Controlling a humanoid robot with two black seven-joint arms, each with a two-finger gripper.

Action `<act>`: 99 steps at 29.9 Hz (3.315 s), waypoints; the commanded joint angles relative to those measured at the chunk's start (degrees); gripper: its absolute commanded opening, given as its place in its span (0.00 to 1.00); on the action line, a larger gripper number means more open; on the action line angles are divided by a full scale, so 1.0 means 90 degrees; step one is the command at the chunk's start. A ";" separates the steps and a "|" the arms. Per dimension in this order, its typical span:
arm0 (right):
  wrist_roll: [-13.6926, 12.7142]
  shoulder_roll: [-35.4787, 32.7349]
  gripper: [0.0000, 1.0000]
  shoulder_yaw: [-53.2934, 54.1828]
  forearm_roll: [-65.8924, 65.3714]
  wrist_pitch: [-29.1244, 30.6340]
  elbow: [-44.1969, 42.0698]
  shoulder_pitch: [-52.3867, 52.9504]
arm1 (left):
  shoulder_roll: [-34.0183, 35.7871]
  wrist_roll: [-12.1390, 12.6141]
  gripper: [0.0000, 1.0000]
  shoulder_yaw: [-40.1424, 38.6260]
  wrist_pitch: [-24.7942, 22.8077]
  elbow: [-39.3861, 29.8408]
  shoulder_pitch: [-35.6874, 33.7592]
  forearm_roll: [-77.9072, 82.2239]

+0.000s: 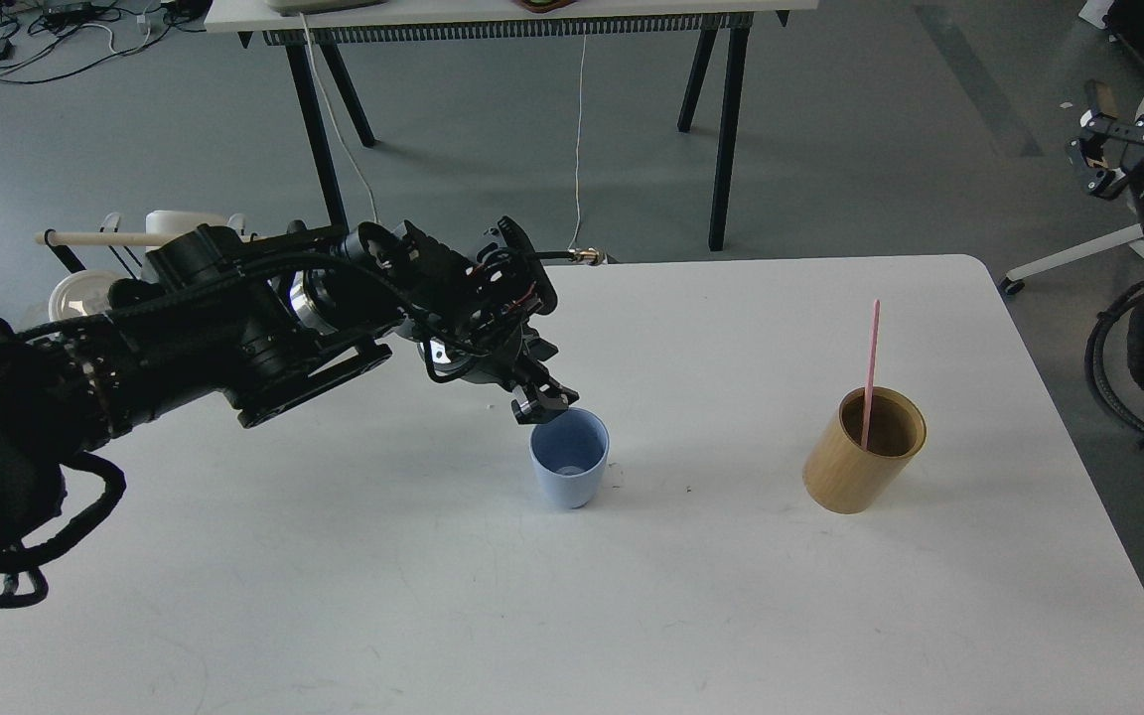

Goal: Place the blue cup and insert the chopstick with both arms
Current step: 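Withdraw the left gripper back above the wire rack, then move the right gripper to the pink straw in the tan cup, then grasp the pink straw with the right gripper and pull it up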

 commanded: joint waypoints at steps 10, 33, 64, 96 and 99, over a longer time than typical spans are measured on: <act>0.0000 -0.0146 1.00 -0.0321 -0.0817 0.0001 0.0635 0.0202 | 0.1293 0.0000 0.81 -0.2120 -0.0001 -0.0056 0.0471 -0.2996; 0.0000 -0.3301 1.00 -0.2761 -0.9012 -0.2224 0.2844 0.0124 | 0.2613 0.0000 0.85 -0.3293 -0.0001 -0.0066 0.1897 -0.8049; 0.0000 -0.0674 0.56 -0.3866 -0.9150 -0.3056 0.1506 -0.0081 | 0.2427 0.0000 0.87 -0.3274 -0.0001 0.0012 0.2210 -0.8049; 0.0000 -0.1737 0.00 -0.3193 -0.8907 -0.3105 0.2667 0.0016 | 0.2115 0.0000 0.87 -0.3245 -0.0001 0.0139 0.2210 -0.8029; 0.0000 -0.2020 0.00 -0.3056 -0.8712 -0.3075 0.3018 0.0104 | 0.2086 0.0000 0.87 -0.3245 -0.0001 0.0198 0.2200 -0.8029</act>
